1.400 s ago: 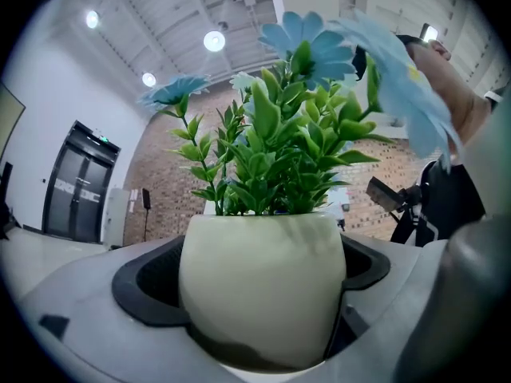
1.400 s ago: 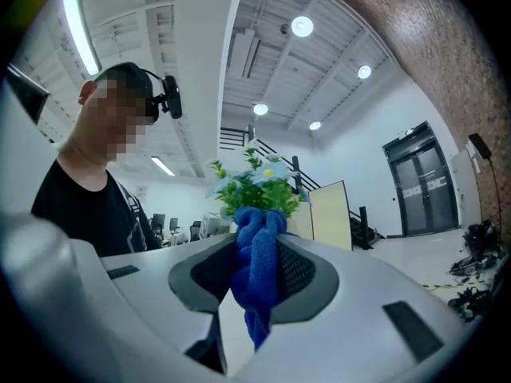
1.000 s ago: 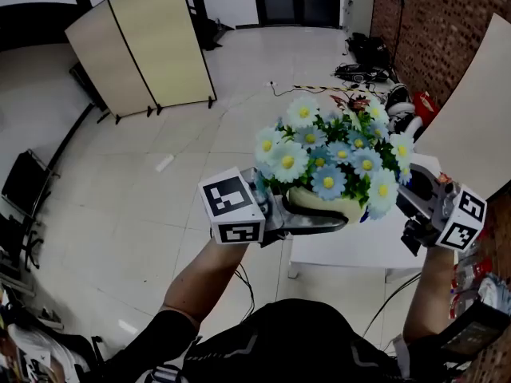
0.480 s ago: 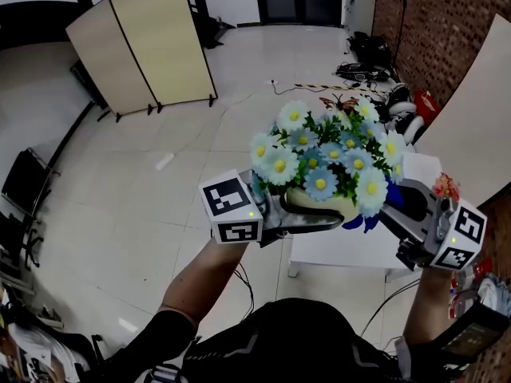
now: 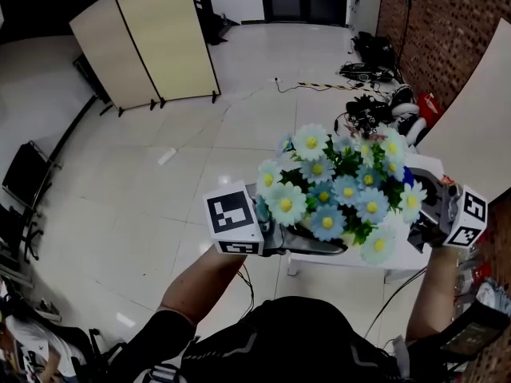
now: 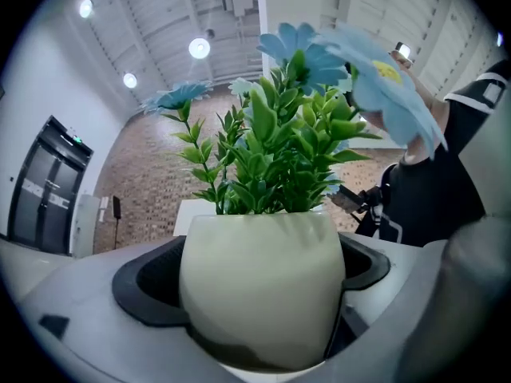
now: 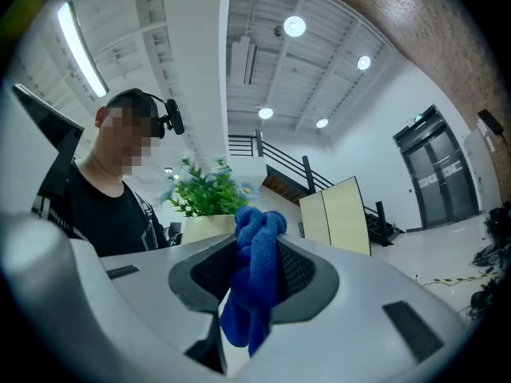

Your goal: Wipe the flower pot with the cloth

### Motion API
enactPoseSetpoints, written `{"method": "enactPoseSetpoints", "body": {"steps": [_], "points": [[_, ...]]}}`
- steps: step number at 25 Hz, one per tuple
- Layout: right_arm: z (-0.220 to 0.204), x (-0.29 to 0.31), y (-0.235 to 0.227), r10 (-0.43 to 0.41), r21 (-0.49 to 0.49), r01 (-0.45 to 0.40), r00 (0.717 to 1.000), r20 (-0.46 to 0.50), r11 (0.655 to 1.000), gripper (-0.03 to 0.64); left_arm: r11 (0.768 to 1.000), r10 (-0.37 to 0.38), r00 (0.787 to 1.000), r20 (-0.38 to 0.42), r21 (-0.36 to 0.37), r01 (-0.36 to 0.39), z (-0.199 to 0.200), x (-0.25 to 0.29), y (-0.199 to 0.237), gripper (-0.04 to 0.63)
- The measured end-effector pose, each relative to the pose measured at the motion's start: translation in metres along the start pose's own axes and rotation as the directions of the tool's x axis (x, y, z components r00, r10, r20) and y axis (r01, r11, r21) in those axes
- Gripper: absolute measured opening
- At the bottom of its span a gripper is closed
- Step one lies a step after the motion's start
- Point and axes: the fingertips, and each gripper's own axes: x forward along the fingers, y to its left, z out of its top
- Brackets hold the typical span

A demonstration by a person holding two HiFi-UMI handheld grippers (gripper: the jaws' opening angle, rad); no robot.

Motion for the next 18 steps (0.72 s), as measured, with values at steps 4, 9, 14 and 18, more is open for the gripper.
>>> {"method": "enactPoseSetpoints", "body": {"steps": [4,9,14,18], "points": [[-0.007,0.036,0.0,0.176,-0.02,-0.177,0.983,-0.053,0.984,0.101,0.997,-0.074,0.997,-0.018,0.033,0.075,0.007,0.0,-0.014,0.569],[-0.002,0.052,0.013,0.447,0.013,-0.447,0.891,-0.077,0.894,0.101,0.989,-0.144,0.989,-0.009,0.012,0.144,0.018,-0.002,-0.019,0.569],[-0.002,0.044,0.022,0.533,0.063,-0.529,0.841,-0.093,0.846,0.101,0.988,-0.151,0.988,-0.006,0.004,0.151,0.014,0.0,-0.021,0.569],[-0.001,0.026,0.031,0.506,0.055,-0.503,0.859,-0.075,0.862,0.101,0.99,-0.138,0.99,0.004,-0.011,0.138,0.009,0.0,-0.019,0.569]]}}
